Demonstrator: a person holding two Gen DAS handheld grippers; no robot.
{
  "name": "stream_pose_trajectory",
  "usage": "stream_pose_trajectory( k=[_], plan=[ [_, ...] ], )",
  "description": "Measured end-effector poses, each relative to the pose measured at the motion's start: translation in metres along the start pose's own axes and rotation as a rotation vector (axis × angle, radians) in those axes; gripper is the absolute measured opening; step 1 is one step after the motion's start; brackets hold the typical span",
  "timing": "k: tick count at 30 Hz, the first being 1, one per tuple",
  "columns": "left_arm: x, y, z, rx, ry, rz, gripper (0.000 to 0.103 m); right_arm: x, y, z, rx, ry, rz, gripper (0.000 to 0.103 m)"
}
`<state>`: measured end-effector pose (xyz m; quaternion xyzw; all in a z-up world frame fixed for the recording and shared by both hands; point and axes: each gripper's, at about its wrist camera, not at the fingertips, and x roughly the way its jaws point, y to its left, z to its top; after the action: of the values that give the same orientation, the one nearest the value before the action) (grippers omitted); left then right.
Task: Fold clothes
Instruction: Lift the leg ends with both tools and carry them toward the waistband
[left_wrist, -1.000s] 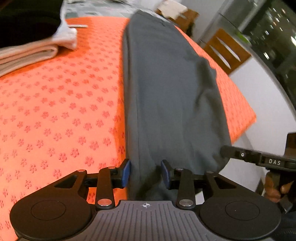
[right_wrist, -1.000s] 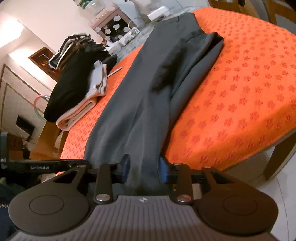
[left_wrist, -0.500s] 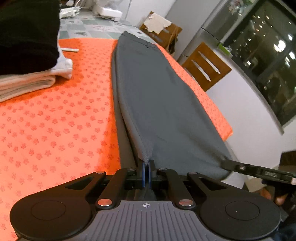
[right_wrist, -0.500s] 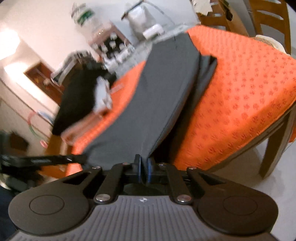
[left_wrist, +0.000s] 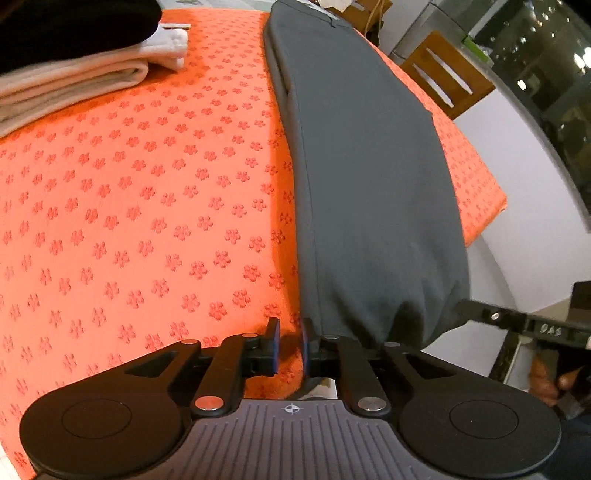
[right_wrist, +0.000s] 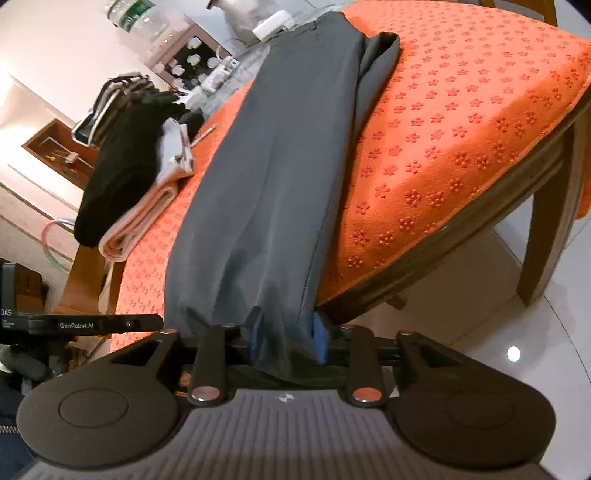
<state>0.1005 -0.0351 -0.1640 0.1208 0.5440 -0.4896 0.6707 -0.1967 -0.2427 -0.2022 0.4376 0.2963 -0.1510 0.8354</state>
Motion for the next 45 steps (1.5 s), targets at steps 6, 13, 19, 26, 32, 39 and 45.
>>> stream_pose_trajectory(
  k=[6,13,19,26,32,39,45],
  plan=[
    [-0.006,-0.01,-0.011,0.055,-0.033,-0.057,0.032,0.008,-0.001,-0.011,-0.08,0.038,0.013,0.053],
    [-0.023,-0.014,-0.024,0.149,-0.054,-0.098,0.039,0.018,-0.006,-0.034,-0.325,0.057,-0.022,0.069],
    [-0.031,-0.013,-0.034,0.194,-0.03,-0.092,0.043,0.041,-0.021,-0.042,-0.477,0.05,0.056,0.084],
    [-0.038,-0.014,-0.043,0.226,-0.024,-0.085,0.043,0.08,-0.017,-0.038,-0.571,0.131,0.218,0.067],
    [-0.049,-0.006,-0.046,0.197,-0.065,-0.126,0.052,0.064,-0.01,-0.036,-0.501,0.195,0.331,0.006],
    [-0.062,0.002,-0.044,0.159,-0.116,-0.278,0.07,-0.009,0.025,-0.002,-0.43,0.124,0.487,0.005],
    [-0.069,0.004,-0.032,0.096,-0.2,-0.456,0.079,-0.05,0.055,0.048,-0.367,-0.002,0.554,0.005]
  ],
)
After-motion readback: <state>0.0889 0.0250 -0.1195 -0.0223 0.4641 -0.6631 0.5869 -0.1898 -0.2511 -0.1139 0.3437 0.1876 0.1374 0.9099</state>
